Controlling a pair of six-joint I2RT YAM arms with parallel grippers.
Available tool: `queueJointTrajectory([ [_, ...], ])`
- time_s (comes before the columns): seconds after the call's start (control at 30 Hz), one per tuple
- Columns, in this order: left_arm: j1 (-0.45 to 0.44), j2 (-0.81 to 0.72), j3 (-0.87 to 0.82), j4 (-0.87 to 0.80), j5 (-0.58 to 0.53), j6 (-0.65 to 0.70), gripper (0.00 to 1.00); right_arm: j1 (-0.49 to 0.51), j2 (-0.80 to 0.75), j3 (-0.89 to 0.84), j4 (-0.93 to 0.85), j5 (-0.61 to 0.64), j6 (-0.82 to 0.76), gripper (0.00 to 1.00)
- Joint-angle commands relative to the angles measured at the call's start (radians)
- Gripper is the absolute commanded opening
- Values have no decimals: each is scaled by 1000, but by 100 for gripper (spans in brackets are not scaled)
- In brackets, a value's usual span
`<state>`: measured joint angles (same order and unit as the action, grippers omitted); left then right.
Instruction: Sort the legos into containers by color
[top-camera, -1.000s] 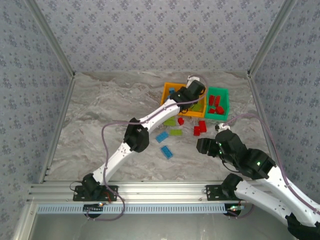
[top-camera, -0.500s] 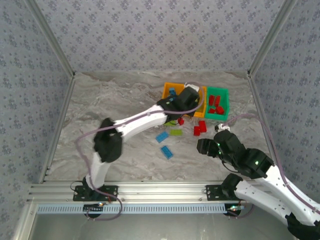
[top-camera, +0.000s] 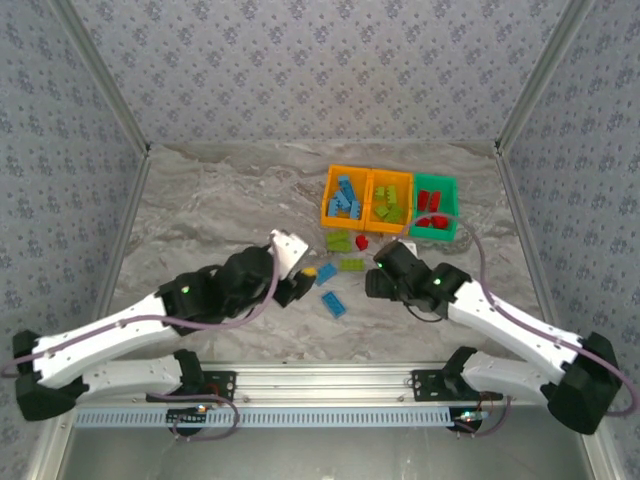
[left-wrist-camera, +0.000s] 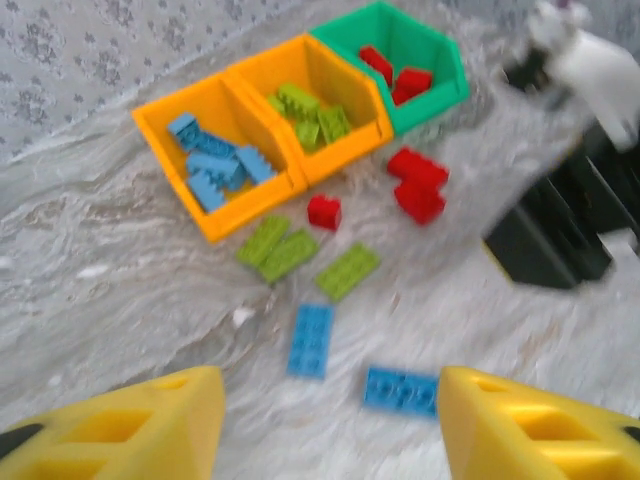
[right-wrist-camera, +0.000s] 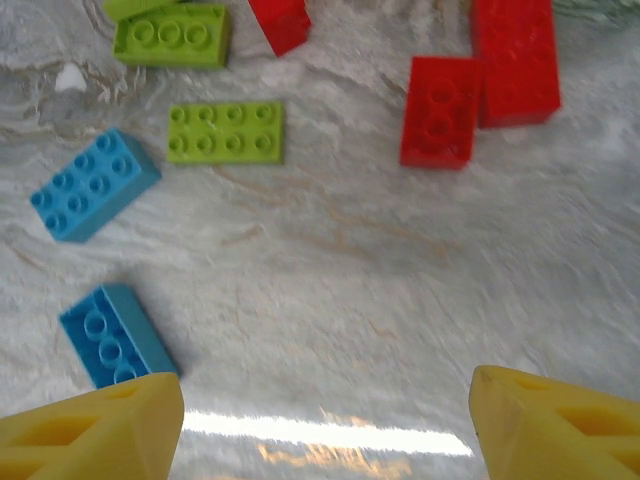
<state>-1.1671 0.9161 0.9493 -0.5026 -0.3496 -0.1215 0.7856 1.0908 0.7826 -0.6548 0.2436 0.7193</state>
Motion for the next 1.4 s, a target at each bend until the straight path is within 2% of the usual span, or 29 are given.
queueJointTrajectory([
  [0.0, -5, -127, -99, -50, 91, 252, 64, -34, 106, 32, 199, -33, -81, 77],
  [0.1, -3, -191, -174, -15, 208, 411, 71, -84, 231, 87, 261, -67, -165, 75],
  [0.2, 23, -208, -189, -33, 308, 480, 85, -132, 374, 150, 297, -105, -221, 70],
  [0.33, 52, -237, -243, -21, 438, 551, 95, -176, 513, 197, 370, -58, -285, 66],
  [0.4, 52, -240, -254, -19, 458, 565, 99, -208, 589, 227, 395, -80, -314, 64],
  [0.5, 58, -230, -252, -29, 448, 578, 99, -231, 669, 277, 411, -102, -357, 58],
  [0.7, 93, -213, -248, -27, 442, 569, 99, -239, 715, 296, 459, -144, -423, 40],
  [0.87, 109, -192, -242, -28, 442, 565, 99, -241, 721, 278, 495, -176, -440, 27],
  [1.03, 113, -189, -242, -27, 437, 562, 99, -238, 679, 261, 475, -148, -434, 23],
  [1.13, 114, -188, -243, -26, 433, 559, 99, -221, 577, 199, 492, -114, -410, 22],
  [1.37, 116, -197, -241, -20, 438, 556, 99, -181, 177, -8, 480, 43, -283, 21],
])
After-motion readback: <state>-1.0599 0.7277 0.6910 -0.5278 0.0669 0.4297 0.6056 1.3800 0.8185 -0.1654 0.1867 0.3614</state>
